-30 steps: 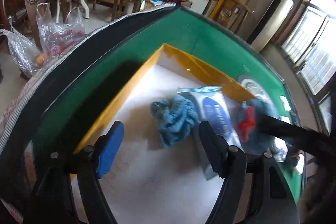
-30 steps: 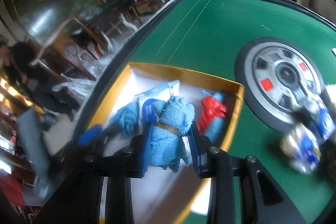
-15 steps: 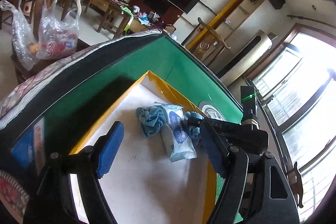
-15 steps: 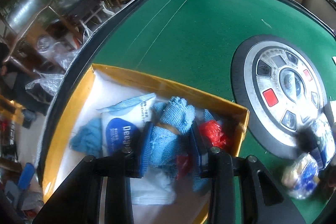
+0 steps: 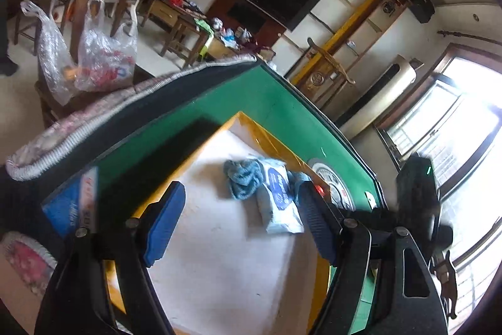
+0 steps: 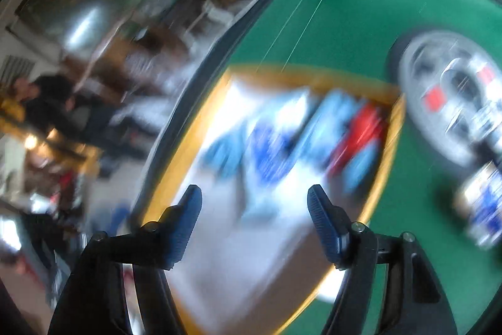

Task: Organize soft objects
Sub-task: 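Move the left tool back over the pile, then grasp the blue-wrapped bag with the left tool and lift it, then carry the blue-wrapped bag toward the box while the right tool reaches for the Vinda pack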

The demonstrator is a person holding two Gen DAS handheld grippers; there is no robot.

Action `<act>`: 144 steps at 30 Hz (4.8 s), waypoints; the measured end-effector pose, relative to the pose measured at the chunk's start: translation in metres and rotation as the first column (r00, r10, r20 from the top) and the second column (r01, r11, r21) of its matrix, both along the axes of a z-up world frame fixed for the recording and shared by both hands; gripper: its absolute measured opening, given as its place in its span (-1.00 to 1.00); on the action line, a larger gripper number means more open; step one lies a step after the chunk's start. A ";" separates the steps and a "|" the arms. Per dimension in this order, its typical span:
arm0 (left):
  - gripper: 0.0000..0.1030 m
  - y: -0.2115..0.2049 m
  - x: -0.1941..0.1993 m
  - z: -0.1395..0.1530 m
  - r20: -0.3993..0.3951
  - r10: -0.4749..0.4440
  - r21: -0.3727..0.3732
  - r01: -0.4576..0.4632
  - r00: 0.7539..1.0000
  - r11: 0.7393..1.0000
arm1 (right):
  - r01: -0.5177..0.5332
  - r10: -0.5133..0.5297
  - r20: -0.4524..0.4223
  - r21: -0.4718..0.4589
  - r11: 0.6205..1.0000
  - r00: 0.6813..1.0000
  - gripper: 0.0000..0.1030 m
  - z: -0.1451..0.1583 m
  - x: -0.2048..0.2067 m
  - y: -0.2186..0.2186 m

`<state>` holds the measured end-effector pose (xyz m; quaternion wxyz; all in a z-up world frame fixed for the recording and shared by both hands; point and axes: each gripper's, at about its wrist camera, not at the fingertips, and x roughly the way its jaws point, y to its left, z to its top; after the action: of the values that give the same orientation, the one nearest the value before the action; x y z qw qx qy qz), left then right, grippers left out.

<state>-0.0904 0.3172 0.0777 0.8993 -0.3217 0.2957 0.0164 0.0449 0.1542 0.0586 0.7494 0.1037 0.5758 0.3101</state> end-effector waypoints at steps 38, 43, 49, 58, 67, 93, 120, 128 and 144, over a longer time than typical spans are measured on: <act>0.45 -0.090 -0.001 0.033 0.020 -0.138 0.223 0.130 0.990 0.966 | 0.396 -0.317 0.530 -0.041 0.917 0.787 0.49 0.064 -0.076 -0.175; 0.44 -0.152 0.023 0.023 -0.057 -0.304 0.225 0.309 0.951 0.924 | 0.637 -0.571 0.459 0.016 0.771 0.680 0.49 0.037 -0.059 -0.301; 0.44 -0.215 0.048 0.018 -0.139 -0.389 0.238 0.412 0.911 0.880 | 0.718 -0.679 0.432 0.095 0.690 0.594 0.49 0.015 -0.048 -0.370; 0.44 -0.289 0.120 -0.019 -0.279 -0.404 0.205 0.465 0.871 0.861 | 0.732 -0.728 0.372 0.163 0.662 0.576 0.49 0.005 -0.052 -0.386; 0.44 -0.321 0.167 -0.055 -0.311 -0.315 0.295 0.406 0.897 0.865 | 0.731 -0.742 0.342 0.190 0.656 0.577 0.49 0.001 -0.053 -0.390; -0.14 -0.274 0.048 0.026 -0.109 -0.468 0.298 0.478 0.877 0.826 | 0.732 -0.709 0.334 0.078 0.677 0.621 0.49 -0.019 -0.045 -0.372; -0.14 -0.194 -0.015 0.034 0.028 -0.408 0.241 0.390 0.913 0.889 | 0.769 -0.692 0.384 -0.083 0.633 0.611 0.48 -0.029 -0.043 -0.372; -0.14 -0.181 -0.017 0.023 0.044 -0.441 0.172 0.427 0.897 0.887 | 0.752 -0.641 0.466 -0.087 0.653 0.610 0.49 0.002 -0.065 -0.346; -0.14 -0.096 0.002 -0.014 -0.010 -0.273 0.051 0.273 0.962 0.961 | 0.254 -0.063 0.391 -0.458 0.852 0.918 0.49 0.006 0.018 -0.168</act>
<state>-0.0881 0.2213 0.0632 0.9006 -0.2545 0.3379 -0.0995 0.0629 -0.0135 0.0649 0.8666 -0.1049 0.4775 0.0998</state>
